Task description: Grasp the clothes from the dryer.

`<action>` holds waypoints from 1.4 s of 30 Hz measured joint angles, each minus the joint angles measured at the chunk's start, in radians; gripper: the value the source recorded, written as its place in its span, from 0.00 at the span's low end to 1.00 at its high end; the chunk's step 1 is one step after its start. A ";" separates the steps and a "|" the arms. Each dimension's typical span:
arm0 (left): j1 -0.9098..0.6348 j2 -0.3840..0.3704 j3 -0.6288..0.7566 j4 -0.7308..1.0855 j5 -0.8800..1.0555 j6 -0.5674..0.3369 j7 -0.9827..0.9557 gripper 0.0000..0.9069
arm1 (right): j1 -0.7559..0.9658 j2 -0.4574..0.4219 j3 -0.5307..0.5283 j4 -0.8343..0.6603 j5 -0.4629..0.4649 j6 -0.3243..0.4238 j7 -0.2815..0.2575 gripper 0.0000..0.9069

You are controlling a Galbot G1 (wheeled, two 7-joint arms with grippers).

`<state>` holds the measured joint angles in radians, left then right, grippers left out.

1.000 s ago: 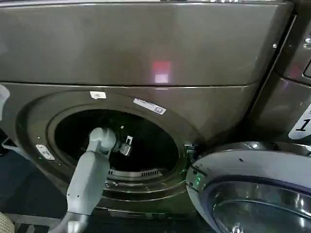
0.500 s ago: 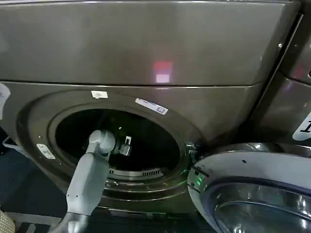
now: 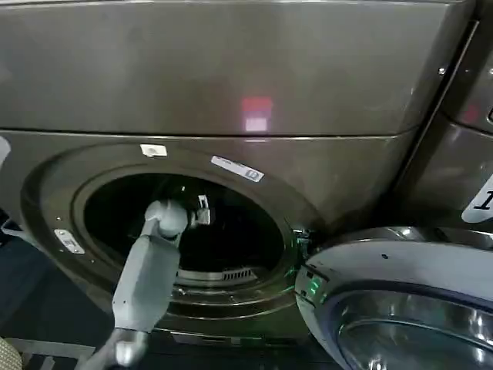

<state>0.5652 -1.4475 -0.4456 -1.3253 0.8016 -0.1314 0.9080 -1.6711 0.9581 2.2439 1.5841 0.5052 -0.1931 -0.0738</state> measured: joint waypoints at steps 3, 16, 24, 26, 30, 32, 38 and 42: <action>-0.008 -0.013 -0.005 -0.012 -0.034 0.053 -0.091 0.00 | 0.002 0.000 -0.004 0.000 0.001 0.007 0.002 1.00; 0.039 -0.096 0.002 -0.085 -0.277 0.267 -0.535 0.00 | 0.002 0.015 -0.007 0.011 0.004 0.026 -0.007 1.00; 0.060 -0.122 0.001 -0.118 -0.489 0.355 -0.749 0.00 | 0.006 0.033 -0.015 0.028 0.008 0.029 -0.007 1.00; 0.062 -0.127 0.002 -0.126 -0.529 0.370 -0.786 0.00 | 0.006 0.036 -0.013 0.032 0.008 0.027 -0.008 1.00; 0.065 -0.132 0.002 -0.140 -0.595 0.394 -0.839 0.00 | 0.006 0.037 -0.006 0.042 0.007 0.016 -0.004 1.00; 0.068 -0.133 0.002 -0.144 -0.618 0.402 -0.858 0.00 | 0.006 0.037 -0.001 0.045 0.007 0.012 -0.001 1.00; 0.075 -0.134 0.002 -0.149 -0.669 0.419 -0.893 0.00 | 0.003 0.035 0.007 0.046 0.005 0.004 -0.001 1.00; 0.072 -0.134 0.003 -0.149 -0.689 0.432 -0.908 0.00 | 0.003 0.036 0.009 0.046 -0.002 0.002 -0.002 1.00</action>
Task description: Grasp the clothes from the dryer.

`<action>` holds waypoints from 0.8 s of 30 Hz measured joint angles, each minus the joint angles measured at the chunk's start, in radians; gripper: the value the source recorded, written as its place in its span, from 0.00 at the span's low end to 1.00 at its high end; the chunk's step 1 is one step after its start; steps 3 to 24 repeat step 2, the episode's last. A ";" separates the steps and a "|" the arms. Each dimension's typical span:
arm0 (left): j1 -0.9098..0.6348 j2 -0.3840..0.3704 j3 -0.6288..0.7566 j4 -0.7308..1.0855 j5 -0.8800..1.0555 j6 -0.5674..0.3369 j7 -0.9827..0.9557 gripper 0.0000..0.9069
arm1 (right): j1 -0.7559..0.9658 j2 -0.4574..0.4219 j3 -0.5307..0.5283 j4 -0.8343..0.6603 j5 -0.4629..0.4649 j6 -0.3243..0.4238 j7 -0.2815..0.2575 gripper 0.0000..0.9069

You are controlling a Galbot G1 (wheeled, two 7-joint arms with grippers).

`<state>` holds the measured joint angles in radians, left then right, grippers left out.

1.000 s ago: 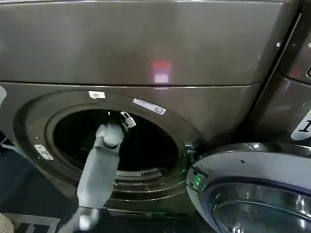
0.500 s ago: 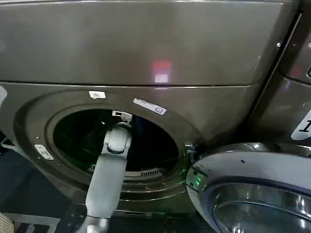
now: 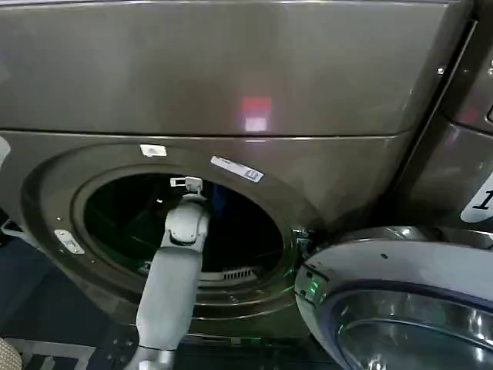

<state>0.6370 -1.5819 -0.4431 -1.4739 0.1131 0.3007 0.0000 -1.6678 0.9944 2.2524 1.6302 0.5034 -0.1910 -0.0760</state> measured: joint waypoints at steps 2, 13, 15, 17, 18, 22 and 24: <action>-0.004 0.000 0.000 0.000 -0.009 0.007 -0.005 0.00 | 0.002 0.002 -0.001 0.001 -0.003 -0.001 -0.001 1.00; -0.004 0.000 0.000 0.000 -0.009 0.007 -0.005 0.00 | 0.002 0.002 -0.001 0.001 -0.003 -0.001 -0.001 1.00; -0.004 0.000 0.000 0.000 -0.009 0.007 -0.005 0.00 | 0.002 0.002 -0.001 0.001 -0.003 -0.001 -0.001 1.00; -0.004 0.000 0.000 0.000 -0.009 0.007 -0.005 0.00 | 0.002 0.002 -0.001 0.001 -0.003 -0.001 -0.001 1.00; -0.004 0.000 0.000 0.000 -0.009 0.007 -0.005 0.00 | 0.002 0.002 -0.001 0.001 -0.003 -0.001 -0.001 1.00; -0.004 0.000 0.000 0.000 -0.009 0.007 -0.005 0.00 | 0.002 0.002 -0.001 0.001 -0.003 -0.001 -0.001 1.00; -0.004 0.000 0.000 0.000 -0.009 0.007 -0.005 0.00 | 0.002 0.002 -0.001 0.001 -0.003 -0.001 -0.001 1.00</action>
